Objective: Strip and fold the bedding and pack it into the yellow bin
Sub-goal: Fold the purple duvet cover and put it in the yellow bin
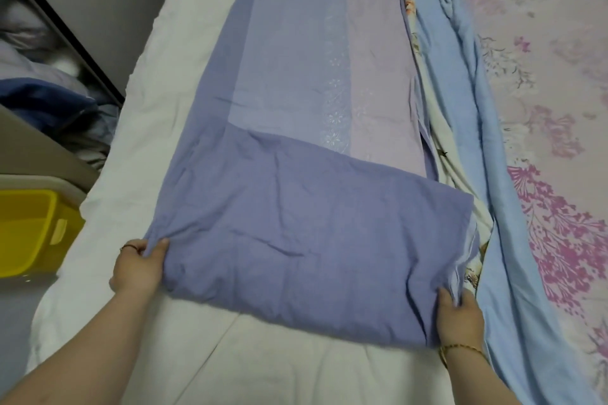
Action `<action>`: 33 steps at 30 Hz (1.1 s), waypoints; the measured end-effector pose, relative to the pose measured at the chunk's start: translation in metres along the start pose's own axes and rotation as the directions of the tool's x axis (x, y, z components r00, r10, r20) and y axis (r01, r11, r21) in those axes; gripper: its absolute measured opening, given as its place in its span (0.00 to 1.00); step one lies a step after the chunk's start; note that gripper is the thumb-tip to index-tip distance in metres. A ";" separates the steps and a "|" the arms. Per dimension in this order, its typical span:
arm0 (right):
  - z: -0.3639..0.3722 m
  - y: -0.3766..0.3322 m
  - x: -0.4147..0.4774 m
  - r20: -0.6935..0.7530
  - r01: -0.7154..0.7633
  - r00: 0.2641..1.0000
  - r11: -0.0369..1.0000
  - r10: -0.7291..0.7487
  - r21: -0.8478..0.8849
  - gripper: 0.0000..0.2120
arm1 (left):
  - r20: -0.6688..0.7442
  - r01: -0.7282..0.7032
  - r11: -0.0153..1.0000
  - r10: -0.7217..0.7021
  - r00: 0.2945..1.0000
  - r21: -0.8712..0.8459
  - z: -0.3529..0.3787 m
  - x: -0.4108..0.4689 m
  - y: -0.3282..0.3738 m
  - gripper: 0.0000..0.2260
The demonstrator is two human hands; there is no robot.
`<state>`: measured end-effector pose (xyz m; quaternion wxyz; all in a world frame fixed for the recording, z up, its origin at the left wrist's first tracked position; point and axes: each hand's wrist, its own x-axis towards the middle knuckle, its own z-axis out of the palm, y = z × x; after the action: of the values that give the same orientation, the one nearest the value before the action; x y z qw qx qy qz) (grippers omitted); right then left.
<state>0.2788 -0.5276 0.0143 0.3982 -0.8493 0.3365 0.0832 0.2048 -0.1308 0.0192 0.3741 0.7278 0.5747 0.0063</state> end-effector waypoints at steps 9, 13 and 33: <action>-0.003 -0.005 0.006 0.044 0.067 0.997 0.980 -0.060 -0.187 0.08 | -0.083 0.103 0.993 -0.098 0.992 0.062 -0.012 -0.004 -0.049 0.14; -0.006 -0.020 0.028 0.123 0.022 0.992 1.000 -0.022 0.002 0.22 | 0.003 0.083 0.991 -0.084 0.996 0.105 -0.015 0.014 -0.034 0.15; 0.060 -0.118 0.130 -0.033 0.232 0.971 0.965 -0.238 -0.120 0.16 | -0.081 -0.207 0.971 0.217 0.973 0.116 0.041 0.110 0.081 0.19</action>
<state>0.4610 -0.4953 -0.0058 0.3477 -0.9064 0.2374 0.0344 0.3272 -0.0648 -0.0122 0.3046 0.8029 0.5100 0.0495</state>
